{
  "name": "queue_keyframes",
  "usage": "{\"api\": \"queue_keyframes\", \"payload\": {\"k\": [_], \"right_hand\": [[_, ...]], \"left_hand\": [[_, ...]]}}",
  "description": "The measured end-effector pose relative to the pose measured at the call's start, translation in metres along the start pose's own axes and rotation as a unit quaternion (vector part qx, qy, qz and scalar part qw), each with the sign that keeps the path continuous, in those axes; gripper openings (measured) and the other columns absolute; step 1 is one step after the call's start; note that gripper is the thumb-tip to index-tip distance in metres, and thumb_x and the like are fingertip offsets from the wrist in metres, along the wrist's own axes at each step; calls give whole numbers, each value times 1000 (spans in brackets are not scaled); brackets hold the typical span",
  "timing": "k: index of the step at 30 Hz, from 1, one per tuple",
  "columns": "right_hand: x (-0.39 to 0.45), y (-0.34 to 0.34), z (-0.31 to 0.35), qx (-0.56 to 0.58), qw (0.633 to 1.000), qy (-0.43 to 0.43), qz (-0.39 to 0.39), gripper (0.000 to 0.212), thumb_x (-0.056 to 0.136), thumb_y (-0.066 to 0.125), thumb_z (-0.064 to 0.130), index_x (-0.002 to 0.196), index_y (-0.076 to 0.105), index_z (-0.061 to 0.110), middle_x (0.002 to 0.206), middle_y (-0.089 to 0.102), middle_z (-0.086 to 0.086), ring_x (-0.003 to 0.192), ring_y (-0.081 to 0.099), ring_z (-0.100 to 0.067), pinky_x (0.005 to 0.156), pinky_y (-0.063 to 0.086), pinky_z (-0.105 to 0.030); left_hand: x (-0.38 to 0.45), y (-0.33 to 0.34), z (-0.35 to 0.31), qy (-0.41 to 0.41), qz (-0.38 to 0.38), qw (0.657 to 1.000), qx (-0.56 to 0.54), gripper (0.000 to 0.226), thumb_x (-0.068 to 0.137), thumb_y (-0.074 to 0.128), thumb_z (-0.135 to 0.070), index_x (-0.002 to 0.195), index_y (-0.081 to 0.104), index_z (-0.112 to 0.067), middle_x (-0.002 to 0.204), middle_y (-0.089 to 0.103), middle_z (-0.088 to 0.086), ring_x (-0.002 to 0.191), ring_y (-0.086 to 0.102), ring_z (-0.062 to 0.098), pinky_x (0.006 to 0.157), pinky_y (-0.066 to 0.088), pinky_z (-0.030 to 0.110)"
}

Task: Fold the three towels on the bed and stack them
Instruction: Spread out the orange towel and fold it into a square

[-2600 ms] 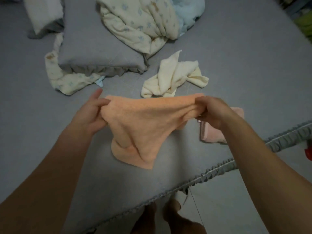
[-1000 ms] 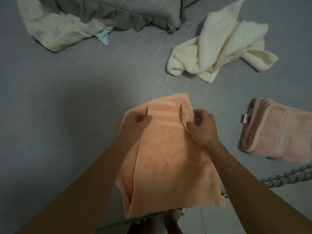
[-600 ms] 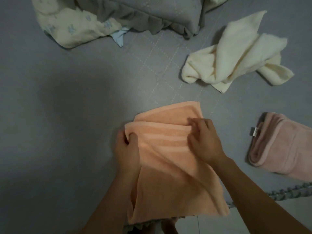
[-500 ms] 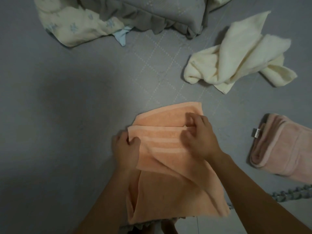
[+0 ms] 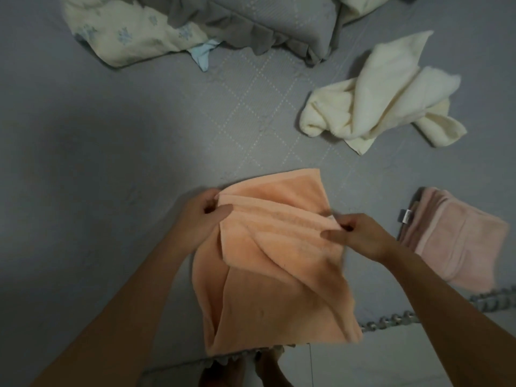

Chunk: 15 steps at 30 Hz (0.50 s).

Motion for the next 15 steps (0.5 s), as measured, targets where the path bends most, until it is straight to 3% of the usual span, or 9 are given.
{"api": "queue_keyframes", "payload": {"k": [1,3,5,7,10,12,15], "right_hand": [[-7,-16,8,43,998,-28,-47,13,77,79,33,70,69,30,66,62,3,69,60,-15,63,45,-25],[-16,-50,37,106,976,-105,-156,16,75,79,34,74,67,24,76,65,-1,72,60,-13,66,47,-26],[-13,-67,72,127,954,-169,-212,18,72,75,38,75,64,25,82,66,5,75,60,-6,70,47,-20],[11,-59,92,95,964,-166,-182,20,72,73,40,78,62,25,83,68,6,76,62,-6,69,48,-21],[55,-25,80,-77,988,-97,-88,38,78,68,57,104,59,30,94,63,13,87,60,-11,73,45,-25],[64,-21,57,-156,981,-53,-107,64,76,58,72,125,52,32,99,57,12,93,54,-15,88,43,-35],[56,-28,27,-132,976,-45,-165,71,68,48,86,123,51,42,89,56,22,94,49,-13,102,31,-45]], "left_hand": [[-1,-3,-1,7,-13,999,33,7,84,66,-21,88,67,-16,89,68,6,80,64,14,70,47,25],[-1,-10,0,4,-50,995,82,27,81,59,-30,91,64,-6,93,63,15,83,61,23,77,47,38],[-1,-19,-7,22,-105,991,82,18,84,55,-28,91,62,-13,84,60,7,76,56,11,74,44,37],[-1,-27,-20,80,-159,978,111,19,93,51,-17,103,66,-22,95,65,0,87,57,3,83,45,26],[-4,-22,-31,149,-173,950,215,31,97,50,-10,124,67,-10,123,64,13,117,57,25,107,40,32],[-10,-10,-31,152,-158,933,284,34,92,56,-18,124,66,-9,124,62,17,117,57,34,106,40,42],[-18,-3,-13,75,-193,918,338,54,82,69,-34,131,55,-16,125,57,12,118,50,34,101,36,43]]}}
Point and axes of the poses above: each hand's wrist, its own x-axis towards the middle knuckle, its own y-axis out of the palm, z = x × y, the point moved 8 cm from there along x, towards the middle knuckle
